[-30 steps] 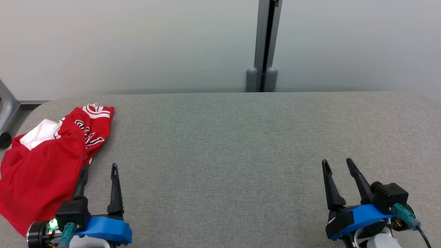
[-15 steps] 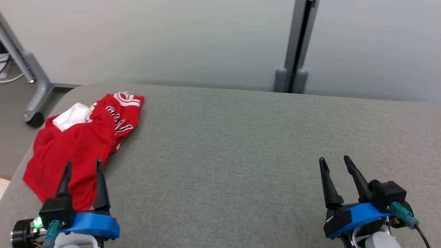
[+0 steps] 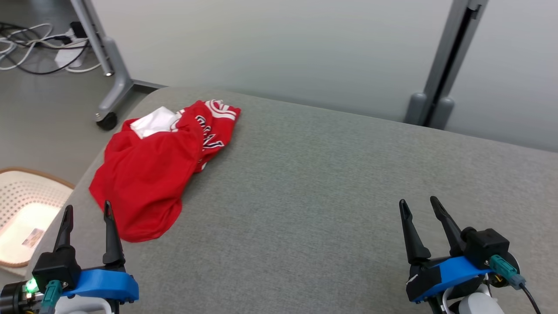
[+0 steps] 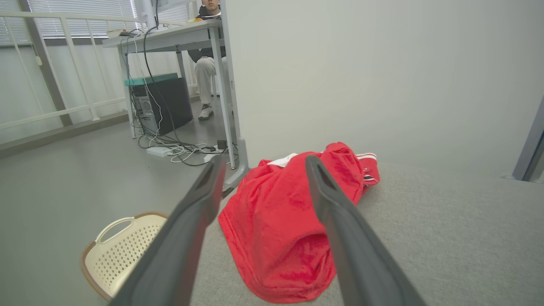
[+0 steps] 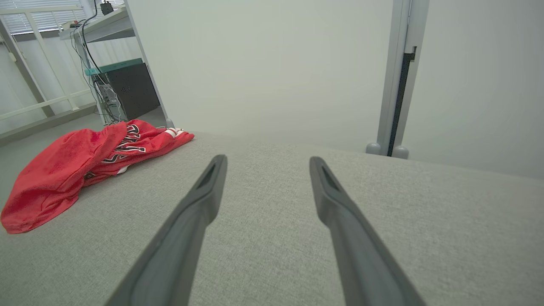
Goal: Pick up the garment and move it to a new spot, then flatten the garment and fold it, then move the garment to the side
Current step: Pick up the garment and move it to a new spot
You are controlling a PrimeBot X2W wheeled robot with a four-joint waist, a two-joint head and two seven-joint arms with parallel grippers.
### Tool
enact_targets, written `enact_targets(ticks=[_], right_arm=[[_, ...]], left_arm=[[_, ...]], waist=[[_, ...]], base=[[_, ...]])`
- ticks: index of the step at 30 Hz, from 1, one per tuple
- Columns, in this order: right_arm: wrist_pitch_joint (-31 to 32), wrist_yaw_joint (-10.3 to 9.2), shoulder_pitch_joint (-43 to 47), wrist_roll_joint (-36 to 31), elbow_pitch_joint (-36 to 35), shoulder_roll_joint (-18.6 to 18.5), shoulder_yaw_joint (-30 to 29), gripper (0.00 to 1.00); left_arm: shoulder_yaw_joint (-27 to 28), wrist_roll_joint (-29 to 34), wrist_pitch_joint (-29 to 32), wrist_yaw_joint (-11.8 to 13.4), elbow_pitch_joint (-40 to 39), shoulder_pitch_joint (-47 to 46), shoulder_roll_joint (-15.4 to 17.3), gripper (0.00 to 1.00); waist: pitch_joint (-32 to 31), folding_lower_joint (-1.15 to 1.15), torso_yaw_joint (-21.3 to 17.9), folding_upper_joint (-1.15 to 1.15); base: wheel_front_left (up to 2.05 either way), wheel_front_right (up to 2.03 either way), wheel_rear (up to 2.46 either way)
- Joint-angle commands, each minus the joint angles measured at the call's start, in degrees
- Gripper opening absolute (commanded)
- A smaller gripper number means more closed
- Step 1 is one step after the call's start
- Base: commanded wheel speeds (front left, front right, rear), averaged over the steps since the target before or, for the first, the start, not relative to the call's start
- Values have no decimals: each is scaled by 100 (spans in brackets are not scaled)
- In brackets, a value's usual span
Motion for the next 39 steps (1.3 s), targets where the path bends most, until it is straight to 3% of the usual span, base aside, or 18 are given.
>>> enact_targets(ticks=[1,10,20,30,39], right_arm=[[-21,3,-17,-12,18,-32,-17,100],[-21,3,-14,64,81,-32,97,100],[-21,3,-15,77,96,-32,157,100],[-21,3,-278,-196,60,-33,98,100],[-21,2,-699,-623,-194,-31,-44,100]], left_arm=[[-13,-11,-28,16,-18,10,31,100],[94,-29,-28,48,-22,80,78,100],[169,-79,-28,89,-110,143,97,100],[263,-194,-27,-89,-30,-633,395,100],[328,-481,-23,-375,345,-2056,959,100]], waist=[[43,0,155,0],[28,0,580,0],[63,0,639,0],[414,0,262,0],[1298,0,-426,0]], base=[[0,0,0],[0,0,0],[0,0,0],[0,0,0],[0,0,0]])
